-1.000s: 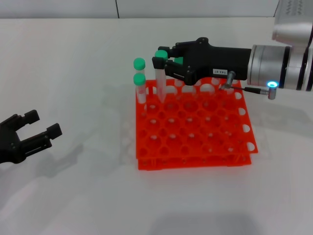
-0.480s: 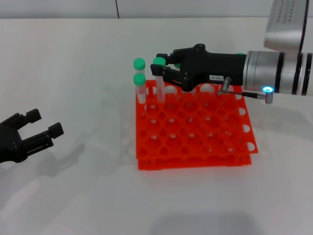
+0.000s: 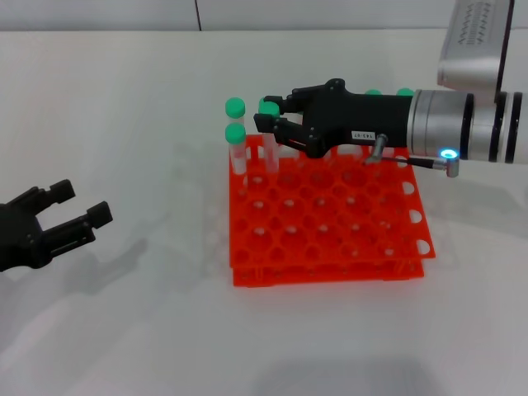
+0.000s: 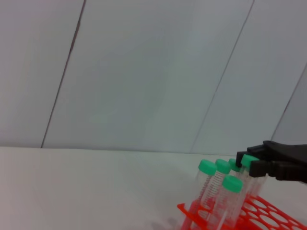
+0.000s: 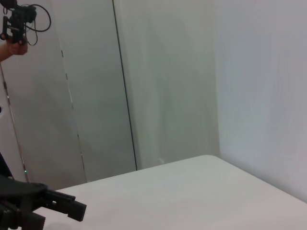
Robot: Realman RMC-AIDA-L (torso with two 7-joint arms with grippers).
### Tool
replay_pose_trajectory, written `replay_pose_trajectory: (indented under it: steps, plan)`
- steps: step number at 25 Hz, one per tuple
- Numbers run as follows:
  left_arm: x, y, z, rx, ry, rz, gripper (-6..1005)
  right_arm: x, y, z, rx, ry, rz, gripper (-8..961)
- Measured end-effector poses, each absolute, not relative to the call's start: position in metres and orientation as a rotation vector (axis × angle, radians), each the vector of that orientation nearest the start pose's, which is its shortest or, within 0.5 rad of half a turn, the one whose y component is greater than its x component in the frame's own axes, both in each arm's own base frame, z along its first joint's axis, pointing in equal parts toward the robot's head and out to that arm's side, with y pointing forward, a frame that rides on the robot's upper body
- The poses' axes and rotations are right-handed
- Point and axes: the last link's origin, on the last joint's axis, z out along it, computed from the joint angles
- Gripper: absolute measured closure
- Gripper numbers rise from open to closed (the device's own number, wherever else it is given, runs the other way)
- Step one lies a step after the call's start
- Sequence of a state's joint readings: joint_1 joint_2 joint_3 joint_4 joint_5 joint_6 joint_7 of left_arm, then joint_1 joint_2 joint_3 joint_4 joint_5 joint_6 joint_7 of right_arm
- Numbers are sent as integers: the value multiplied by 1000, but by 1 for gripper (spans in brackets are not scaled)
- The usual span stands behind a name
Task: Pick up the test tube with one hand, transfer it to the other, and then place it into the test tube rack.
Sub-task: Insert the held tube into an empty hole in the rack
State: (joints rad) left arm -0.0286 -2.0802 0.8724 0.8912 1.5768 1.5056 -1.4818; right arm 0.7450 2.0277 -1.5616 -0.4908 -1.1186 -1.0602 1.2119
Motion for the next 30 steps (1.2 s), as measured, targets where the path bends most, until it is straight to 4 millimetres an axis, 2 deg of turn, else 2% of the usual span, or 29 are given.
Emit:
replay_pose_trajectory:
  steps: [30]
  plan:
    - [-334, 240, 46, -2283, -921, -843, 110, 162, 389, -74, -2710, 334, 739, 693]
